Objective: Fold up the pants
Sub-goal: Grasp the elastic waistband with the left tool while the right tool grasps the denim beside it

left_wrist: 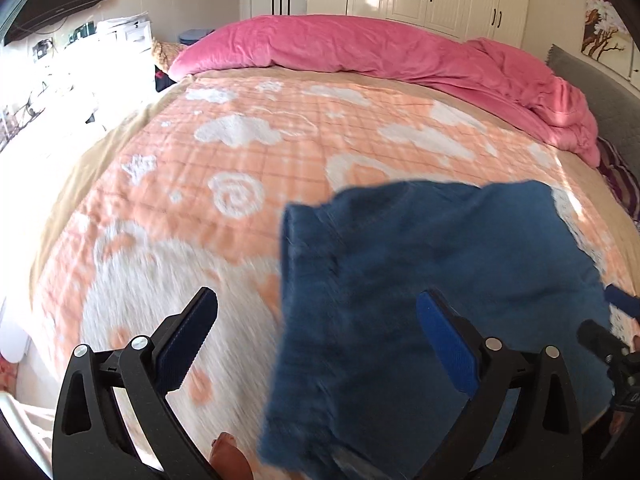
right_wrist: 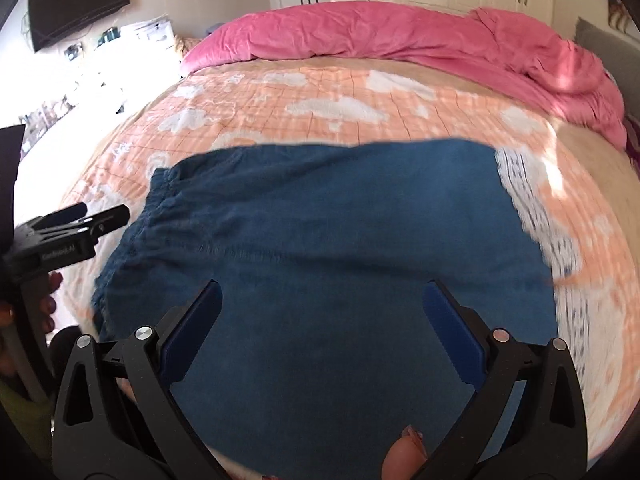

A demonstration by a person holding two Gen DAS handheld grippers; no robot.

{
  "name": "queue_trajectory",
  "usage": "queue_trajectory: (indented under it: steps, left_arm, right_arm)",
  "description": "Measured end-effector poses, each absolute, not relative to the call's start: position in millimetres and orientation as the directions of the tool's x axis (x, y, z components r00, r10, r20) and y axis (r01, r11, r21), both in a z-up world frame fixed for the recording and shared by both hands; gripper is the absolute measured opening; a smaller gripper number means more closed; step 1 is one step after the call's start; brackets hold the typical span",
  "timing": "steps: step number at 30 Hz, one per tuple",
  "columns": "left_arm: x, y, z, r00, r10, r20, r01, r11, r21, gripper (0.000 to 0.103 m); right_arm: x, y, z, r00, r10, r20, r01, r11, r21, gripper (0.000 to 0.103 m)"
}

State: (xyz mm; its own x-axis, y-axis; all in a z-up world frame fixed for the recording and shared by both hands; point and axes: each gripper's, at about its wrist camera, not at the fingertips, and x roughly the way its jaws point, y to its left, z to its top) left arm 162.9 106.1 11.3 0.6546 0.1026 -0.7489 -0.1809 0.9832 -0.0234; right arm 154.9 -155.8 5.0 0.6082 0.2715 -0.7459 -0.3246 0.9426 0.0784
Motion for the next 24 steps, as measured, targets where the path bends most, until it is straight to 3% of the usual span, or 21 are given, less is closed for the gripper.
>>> queue_trajectory:
  steps: [4,9,13,14,16,18,24]
  left_arm:
    - [206.6,134.4,1.8,0.626,0.105,-0.773,-0.180,0.984,-0.012,0.099]
    - [246.6,155.5,-31.4,0.566,-0.016,-0.824,-0.116,0.988,-0.098,0.099]
    - [254.8,163.3,-47.3,0.603,-0.105,-0.791,-0.090,0.976,-0.197,0.096]
    - [255.2,163.2,-49.3,0.607,-0.136,-0.783,-0.076,0.971,-0.228,0.092]
    - [257.1,157.2,-48.3,0.618,-0.138,-0.774,-0.043,0.977,-0.209,0.057]
    - [256.2,148.9,-45.6,0.629,-0.155,-0.762,-0.001,0.980,-0.200,0.040]
    - [238.8,139.1,-31.4,0.712,-0.089,-0.697,0.003,0.992,-0.123,0.033]
  right_arm:
    - [208.9,-136.7,5.6,0.557,0.331,-0.762,-0.393,0.913,0.108,0.095]
    - [263.3,-113.6,-6.2,0.511,0.314,-0.800,-0.470,0.881,0.045,0.095]
    - [291.3,-100.2,-11.2,0.494,0.299,-0.816,-0.511,0.859,0.006,0.095]
    - [299.1,-98.3,-11.7,0.490,0.311,-0.814,-0.521,0.854,0.012,0.095]
    - [311.3,-92.3,-12.9,0.482,0.319,-0.816,-0.535,0.845,0.015,0.095]
    - [323.4,-82.1,-15.7,0.456,0.336,-0.824,-0.577,0.817,0.013,0.095]
    - [338.1,-38.5,-32.5,0.402,0.301,-0.865,-0.729,0.676,-0.104,0.095]
